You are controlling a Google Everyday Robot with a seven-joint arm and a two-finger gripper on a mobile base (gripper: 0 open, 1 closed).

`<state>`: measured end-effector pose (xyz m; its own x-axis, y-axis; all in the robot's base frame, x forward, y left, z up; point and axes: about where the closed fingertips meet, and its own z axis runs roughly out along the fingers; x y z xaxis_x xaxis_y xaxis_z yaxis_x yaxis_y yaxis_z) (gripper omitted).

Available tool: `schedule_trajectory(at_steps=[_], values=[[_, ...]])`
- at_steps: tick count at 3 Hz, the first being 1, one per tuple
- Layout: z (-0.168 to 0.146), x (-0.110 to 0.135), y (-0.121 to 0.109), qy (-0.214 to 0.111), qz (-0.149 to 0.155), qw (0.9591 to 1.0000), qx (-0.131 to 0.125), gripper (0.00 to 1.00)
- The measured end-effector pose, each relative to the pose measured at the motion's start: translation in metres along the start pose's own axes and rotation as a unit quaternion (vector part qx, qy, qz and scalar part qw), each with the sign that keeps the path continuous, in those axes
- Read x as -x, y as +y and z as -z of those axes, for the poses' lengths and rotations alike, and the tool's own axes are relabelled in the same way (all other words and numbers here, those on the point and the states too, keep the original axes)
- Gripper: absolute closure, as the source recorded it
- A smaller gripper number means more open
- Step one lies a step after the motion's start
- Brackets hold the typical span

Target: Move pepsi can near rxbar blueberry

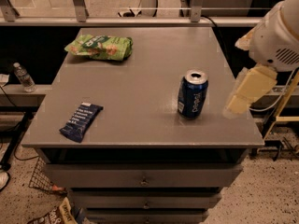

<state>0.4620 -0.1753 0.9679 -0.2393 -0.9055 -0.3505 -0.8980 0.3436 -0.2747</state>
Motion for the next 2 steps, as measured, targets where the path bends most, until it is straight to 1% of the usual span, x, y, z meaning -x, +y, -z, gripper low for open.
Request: schedule_trajectory(at_steps=[1,2], values=[[-0.031,0.000,-0.005,-0.003,-0.013,0.9999,0.010,0.00],[-0.070,0.009,-0.010,-0.011,-0.028,0.9991,0.030,0.00]])
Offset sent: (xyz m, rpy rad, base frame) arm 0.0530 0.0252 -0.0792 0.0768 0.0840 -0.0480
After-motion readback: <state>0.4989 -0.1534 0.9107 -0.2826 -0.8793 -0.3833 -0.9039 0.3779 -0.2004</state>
